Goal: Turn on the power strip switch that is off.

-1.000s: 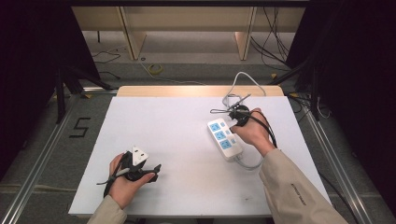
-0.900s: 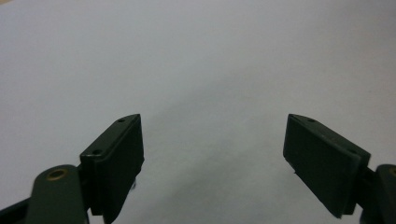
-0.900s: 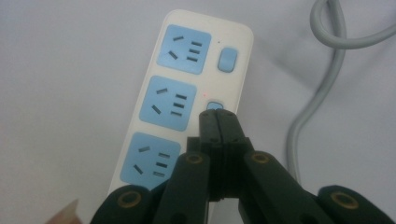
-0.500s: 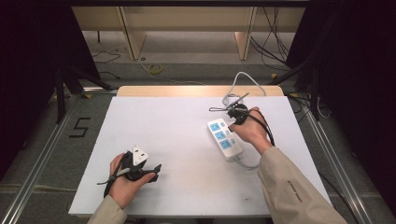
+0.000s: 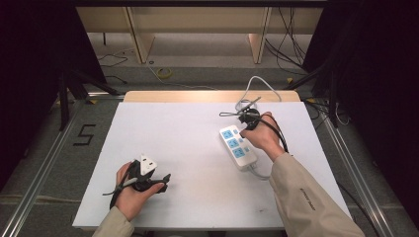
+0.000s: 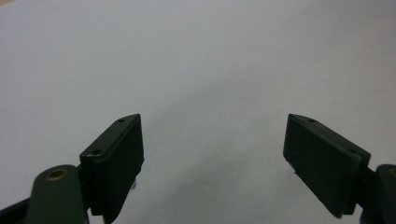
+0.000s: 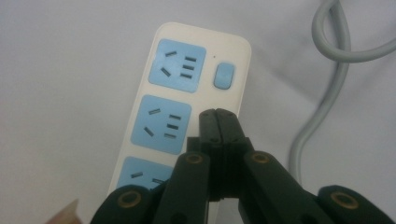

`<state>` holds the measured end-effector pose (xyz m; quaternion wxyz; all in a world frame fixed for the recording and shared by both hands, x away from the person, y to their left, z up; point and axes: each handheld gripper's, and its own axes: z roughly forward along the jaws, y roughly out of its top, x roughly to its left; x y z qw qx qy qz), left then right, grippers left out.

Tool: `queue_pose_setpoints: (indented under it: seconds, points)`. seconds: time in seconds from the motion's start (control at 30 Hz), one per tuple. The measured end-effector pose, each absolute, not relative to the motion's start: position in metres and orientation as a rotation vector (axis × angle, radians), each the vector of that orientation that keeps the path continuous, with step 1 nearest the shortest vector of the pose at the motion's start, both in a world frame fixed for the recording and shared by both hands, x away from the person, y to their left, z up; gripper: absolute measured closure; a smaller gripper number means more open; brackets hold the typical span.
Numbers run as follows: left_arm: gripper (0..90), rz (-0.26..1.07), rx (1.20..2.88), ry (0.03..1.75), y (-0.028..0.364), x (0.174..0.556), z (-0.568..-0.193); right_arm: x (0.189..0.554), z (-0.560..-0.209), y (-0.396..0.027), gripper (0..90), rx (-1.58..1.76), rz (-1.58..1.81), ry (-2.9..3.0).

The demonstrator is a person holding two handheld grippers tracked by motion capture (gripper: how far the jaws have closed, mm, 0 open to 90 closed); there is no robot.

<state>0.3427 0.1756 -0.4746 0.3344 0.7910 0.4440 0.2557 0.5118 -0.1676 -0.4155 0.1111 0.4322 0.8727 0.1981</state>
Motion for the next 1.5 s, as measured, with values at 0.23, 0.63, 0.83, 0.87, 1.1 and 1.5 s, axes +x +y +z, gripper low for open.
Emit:
queue_pose_setpoints:
  seconds: [0.23,0.63,0.83,0.87,1.1,1.5]
  points:
    - [20.1,0.667,2.063,1.158,0.175,0.342,-0.475,0.512,-0.415,-0.164,90.0,1.273,0.588,2.56]
    - [20.1,0.669,2.062,1.159,0.175,0.342,-0.475,0.515,-0.418,-0.162,90.0,1.276,0.59,2.558]
    - [20.0,0.664,2.057,1.159,0.175,0.342,-0.474,0.519,-0.417,-0.161,90.0,1.279,0.603,2.559]
    - [20.0,0.662,2.056,1.162,0.176,0.342,-0.474,0.52,-0.417,-0.161,90.0,1.287,0.607,2.556]
    - [20.0,0.665,2.056,1.16,0.176,0.341,-0.474,0.524,-0.421,-0.158,90.0,1.305,0.613,2.556]
    - [20.0,0.662,2.06,1.158,0.176,0.341,-0.474,0.529,-0.422,-0.161,90.0,1.329,0.63,2.534]
